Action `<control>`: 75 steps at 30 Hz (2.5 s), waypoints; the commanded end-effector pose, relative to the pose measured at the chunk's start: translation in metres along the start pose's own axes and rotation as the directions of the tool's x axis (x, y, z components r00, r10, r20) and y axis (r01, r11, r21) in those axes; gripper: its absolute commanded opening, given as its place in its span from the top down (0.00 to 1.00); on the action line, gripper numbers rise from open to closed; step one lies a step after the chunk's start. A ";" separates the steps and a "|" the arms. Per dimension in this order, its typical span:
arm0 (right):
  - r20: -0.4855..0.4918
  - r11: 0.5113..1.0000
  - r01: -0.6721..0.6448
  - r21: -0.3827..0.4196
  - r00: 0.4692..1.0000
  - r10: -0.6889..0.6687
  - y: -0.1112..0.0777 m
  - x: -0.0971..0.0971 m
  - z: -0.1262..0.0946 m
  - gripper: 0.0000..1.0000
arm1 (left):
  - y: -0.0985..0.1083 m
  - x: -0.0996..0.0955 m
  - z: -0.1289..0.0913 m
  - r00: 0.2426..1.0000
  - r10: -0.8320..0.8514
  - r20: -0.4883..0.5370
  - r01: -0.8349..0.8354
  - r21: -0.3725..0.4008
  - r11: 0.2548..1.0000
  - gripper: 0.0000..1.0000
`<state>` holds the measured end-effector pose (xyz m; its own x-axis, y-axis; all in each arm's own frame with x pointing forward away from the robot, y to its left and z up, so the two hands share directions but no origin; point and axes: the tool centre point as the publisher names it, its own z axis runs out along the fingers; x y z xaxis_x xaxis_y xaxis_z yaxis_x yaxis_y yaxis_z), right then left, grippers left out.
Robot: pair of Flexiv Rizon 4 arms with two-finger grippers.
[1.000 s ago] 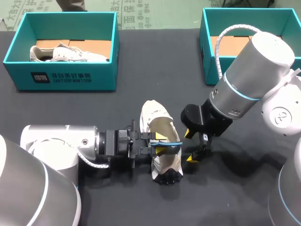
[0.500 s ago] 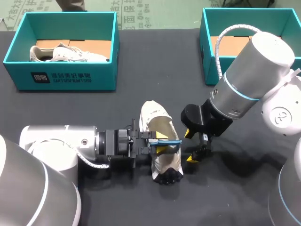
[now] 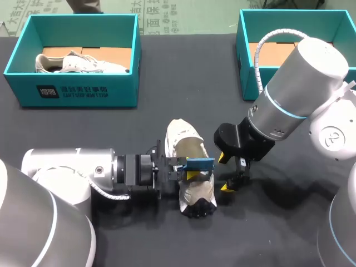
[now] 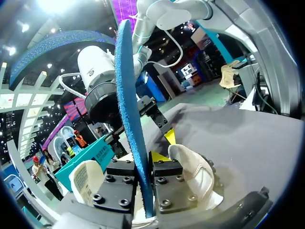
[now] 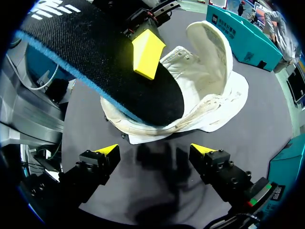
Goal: Take the shoe out of the shoebox, open the shoe tongue, remove and reinsert the insole, then place the shoe into the shoebox
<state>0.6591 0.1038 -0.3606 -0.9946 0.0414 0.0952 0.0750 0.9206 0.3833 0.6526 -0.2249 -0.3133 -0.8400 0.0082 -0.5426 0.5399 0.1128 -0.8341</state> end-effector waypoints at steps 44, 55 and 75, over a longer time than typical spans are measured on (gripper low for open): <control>0.003 1.000 0.000 0.001 1.000 0.000 0.000 0.001 0.002 0.00 | 0.033 0.003 0.001 0.999 0.030 -0.021 -0.032 -0.088 0.996 0.81; 0.003 1.000 0.000 0.001 1.000 0.000 0.000 0.001 0.002 0.00 | 0.015 0.000 0.000 0.999 0.044 -0.011 -0.045 -0.043 0.998 0.70; 0.003 1.000 0.000 0.001 1.000 0.000 0.000 0.001 0.002 0.00 | -0.011 0.004 0.000 0.992 0.126 -0.002 -0.126 -0.052 0.991 1.00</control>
<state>0.6591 0.1038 -0.3606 -0.9946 0.0414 0.0952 0.0750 0.9206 0.3833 0.6494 -0.2252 -0.3080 -0.7671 0.0287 -0.6409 0.6374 0.1472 -0.7563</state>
